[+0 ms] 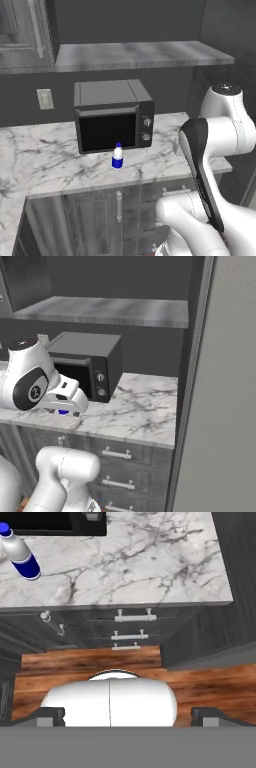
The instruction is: Take the bottled waters from the counter and place them in the freezer to freeze. Close the freezer door after placing the bottles.
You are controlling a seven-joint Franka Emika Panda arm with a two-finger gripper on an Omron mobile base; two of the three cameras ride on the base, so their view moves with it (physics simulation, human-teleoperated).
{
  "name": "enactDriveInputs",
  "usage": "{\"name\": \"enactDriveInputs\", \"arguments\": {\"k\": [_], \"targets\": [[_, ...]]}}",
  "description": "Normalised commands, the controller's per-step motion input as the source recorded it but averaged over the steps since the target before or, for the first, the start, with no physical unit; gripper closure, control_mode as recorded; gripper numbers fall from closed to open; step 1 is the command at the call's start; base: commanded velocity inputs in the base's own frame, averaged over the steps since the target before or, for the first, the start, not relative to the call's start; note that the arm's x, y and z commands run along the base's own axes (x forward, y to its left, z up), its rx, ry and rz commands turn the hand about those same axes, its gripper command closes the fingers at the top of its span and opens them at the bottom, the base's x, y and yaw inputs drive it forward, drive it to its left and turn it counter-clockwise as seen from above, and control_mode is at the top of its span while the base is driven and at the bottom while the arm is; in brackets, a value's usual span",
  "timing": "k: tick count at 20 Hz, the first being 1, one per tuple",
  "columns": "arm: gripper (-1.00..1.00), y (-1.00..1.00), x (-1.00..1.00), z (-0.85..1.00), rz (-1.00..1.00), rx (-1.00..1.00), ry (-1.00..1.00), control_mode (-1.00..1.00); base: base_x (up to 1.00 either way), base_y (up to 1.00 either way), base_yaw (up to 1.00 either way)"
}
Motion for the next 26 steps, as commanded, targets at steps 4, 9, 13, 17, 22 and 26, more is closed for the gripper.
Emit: {"name": "enactDriveInputs", "arguments": {"k": [4, 9, 13, 17, 22, 26], "targets": [[-1.00, 0.00, 0.00, 0.00, 0.00, 0.00, 0.00, 1.00, 0.50, -0.06, 0.00], [-1.00, 0.00, 0.00, 0.00, 0.00, 0.00, 0.00, 1.00, 0.42, -0.01, 0.00], [-1.00, 0.00, 0.00, 0.00, 0.00, 0.00, 0.00, 1.00, 0.21, 0.00, 0.00], [-1.00, 0.00, 0.00, 0.00, 0.00, 0.00, 0.00, 1.00, 0.12, 0.14, 0.00], [-1.00, 0.36, 0.00, -0.02, -0.01, -0.04, -0.13, -1.00, 0.02, 0.04, 0.00], [-1.00, 0.89, -0.01, -0.26, -0.19, -0.03, -0.27, -1.00, 0.00, 0.00, 0.00]]}}
